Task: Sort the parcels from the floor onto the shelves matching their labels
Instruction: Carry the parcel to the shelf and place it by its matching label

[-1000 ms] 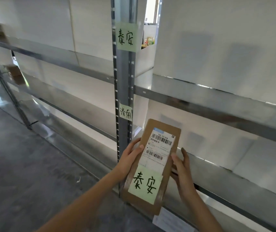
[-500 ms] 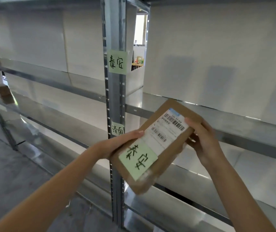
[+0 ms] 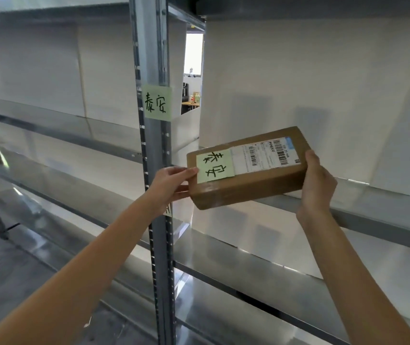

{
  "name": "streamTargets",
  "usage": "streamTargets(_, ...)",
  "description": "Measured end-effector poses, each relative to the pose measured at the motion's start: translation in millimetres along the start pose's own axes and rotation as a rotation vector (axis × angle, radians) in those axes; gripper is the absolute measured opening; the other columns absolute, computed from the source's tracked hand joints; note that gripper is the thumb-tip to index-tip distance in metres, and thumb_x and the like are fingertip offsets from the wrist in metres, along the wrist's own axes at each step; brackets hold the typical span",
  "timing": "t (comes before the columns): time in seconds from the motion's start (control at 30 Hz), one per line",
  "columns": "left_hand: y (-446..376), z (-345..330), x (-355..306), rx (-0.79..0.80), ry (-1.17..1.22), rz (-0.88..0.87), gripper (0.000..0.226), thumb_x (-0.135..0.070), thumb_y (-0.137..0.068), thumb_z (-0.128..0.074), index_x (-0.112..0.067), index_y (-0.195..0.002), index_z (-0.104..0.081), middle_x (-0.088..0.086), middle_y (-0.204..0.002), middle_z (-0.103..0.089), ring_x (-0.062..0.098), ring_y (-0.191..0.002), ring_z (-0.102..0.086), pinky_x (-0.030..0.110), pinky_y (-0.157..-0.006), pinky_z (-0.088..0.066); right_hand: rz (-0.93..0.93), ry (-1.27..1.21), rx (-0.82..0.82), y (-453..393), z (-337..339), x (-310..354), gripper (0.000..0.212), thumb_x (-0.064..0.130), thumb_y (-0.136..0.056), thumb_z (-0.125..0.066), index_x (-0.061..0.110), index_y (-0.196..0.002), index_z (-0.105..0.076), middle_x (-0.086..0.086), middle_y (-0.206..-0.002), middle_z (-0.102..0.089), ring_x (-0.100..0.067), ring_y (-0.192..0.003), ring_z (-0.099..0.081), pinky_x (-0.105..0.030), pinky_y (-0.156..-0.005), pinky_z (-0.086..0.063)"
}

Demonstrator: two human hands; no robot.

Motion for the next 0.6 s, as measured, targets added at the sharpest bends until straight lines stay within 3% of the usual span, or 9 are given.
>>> streamTargets(0.1, -9.1, -0.9, -6.5, -0.088, -0.015, -0.061, 0.039, -0.022, -0.095, -0.063, -0.005, -0.130, -0.059, 0.012, -0.119, -0.070, 0.025, -0.101, -0.071, 0.030, -0.083, -0.060, 0.129, 0.304, 0.042, -3.0, 0.4, 0.4, 0.052, 0.050, -0.107, -0.038, 0.012, -0.133, -0.064, -0.009, -0.131, -0.067, -0.021, -0.107, -0.063, -0.034, -0.103, -0.046)
streamTargets(0.2, -18.5, -9.7, -10.9, -0.120, -0.044, -0.121, 0.023, -0.033, -0.102, -0.051, -0.021, -0.112, -0.068, 0.006, -0.111, -0.071, 0.019, -0.099, -0.066, 0.024, -0.086, -0.054, 0.206, 0.474, 0.087, -3.8, -1.7, -2.0, 0.059, 0.048, -0.109, -0.025, 0.010, -0.141, -0.058, -0.015, -0.142, -0.061, -0.032, -0.128, -0.058, -0.039, -0.113, -0.040)
streamTargets(0.27, -24.9, -21.8, -12.3, -0.122, -0.038, -0.145, 0.028, -0.042, -0.104, -0.043, -0.028, -0.107, -0.067, 0.002, -0.108, -0.069, 0.018, -0.101, -0.062, 0.027, -0.091, -0.049, 0.240, 0.512, 0.100, -5.2, -2.3, -2.9, 0.058, 0.045, -0.110, -0.024, 0.010, -0.144, -0.054, -0.016, -0.145, -0.059, -0.032, -0.132, -0.055, -0.037, -0.113, -0.037)
streamTargets(0.37, -35.7, -37.7, -19.5, -0.148, -0.055, -0.189, 0.038, -0.048, -0.105, -0.034, -0.023, -0.117, -0.060, -0.003, -0.101, -0.064, 0.012, -0.094, -0.059, 0.022, -0.077, -0.043, 0.259, 0.516, 0.097, -9.3, -3.3, -6.0, 0.059, 0.046, -0.110, -0.025, 0.010, -0.149, -0.051, -0.015, -0.147, -0.057, -0.031, -0.134, -0.052, -0.036, -0.112, -0.037)
streamTargets(0.43, -46.2, -44.4, -26.3, -0.167, -0.074, -0.162, 0.035, -0.046, -0.106, -0.030, -0.021, -0.115, -0.053, -0.001, -0.098, -0.058, 0.013, -0.091, -0.054, 0.025, -0.083, -0.040, 0.270, 0.530, 0.083, -16.7, -4.1, -8.6, 0.059, 0.046, -0.110, -0.026, 0.010, -0.150, -0.049, -0.016, -0.147, -0.057, -0.031, -0.134, -0.053, -0.034, -0.111, -0.037)
streamTargets(0.6, -83.3, -44.1, -36.5, -0.139, -0.150, -0.035, 0.051, -0.045, -0.106, -0.029, -0.013, -0.142, -0.044, 0.010, -0.129, -0.052, 0.020, -0.109, -0.047, 0.034, -0.100, -0.036, 0.298, 0.534, 0.070, -34.4, -11.7, -13.0, 0.055, 0.046, -0.109, -0.032, 0.010, -0.136, -0.063, -0.017, -0.132, -0.067, -0.032, -0.119, -0.061, -0.033, -0.095, -0.043)
Point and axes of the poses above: each hand's wrist, its own y-axis away from the middle knuckle, its own z-axis out of the back of the hand, x = y × z, the point moved 6 cm from there along -y, towards the middle knuckle
